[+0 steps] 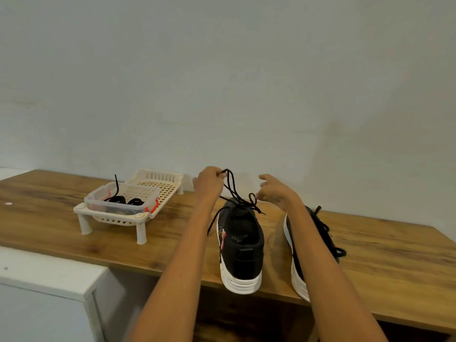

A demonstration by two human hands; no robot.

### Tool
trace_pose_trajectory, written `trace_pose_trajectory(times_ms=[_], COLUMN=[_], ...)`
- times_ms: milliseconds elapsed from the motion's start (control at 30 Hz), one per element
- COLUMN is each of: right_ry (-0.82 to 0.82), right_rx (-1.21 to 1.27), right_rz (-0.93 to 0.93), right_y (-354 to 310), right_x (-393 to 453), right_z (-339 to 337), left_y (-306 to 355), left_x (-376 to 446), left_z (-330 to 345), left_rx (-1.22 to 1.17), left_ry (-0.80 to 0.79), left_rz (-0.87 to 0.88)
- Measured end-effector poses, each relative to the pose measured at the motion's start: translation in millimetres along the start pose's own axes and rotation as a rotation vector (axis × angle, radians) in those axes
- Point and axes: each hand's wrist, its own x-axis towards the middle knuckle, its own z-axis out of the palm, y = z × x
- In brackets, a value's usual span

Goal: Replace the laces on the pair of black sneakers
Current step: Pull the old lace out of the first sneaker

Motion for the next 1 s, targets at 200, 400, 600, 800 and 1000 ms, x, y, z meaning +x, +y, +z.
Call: trace_pose_trajectory(times_ms=[200, 400, 600, 800, 1000], right_ry=[0.008, 0.151, 0.16, 0.094, 0.249], right_rx=[-0.007, 0.254, 0.287, 0.071, 0.154], right_rz=[-0.288, -0.354, -0.416, -0.361, -0.402], right_y=[-24, -23, -40, -32, -31], right_x=[-11, -8, -12, -11, -9], right_z=[28, 33, 24, 37, 37], left_y=[20, 35, 30, 48, 38], left_x=[-5, -6, -11, -8, -6], left_z=[-2, -19, -14, -22, -11], left_rx=[-0.038, -0.579, -0.751, -0.784, -0.79], left_ry=[-0.08, -0.043, 0.019, 0.032, 0.015], left_rz=[0.148, 0.159, 0.1, 0.142, 0.119])
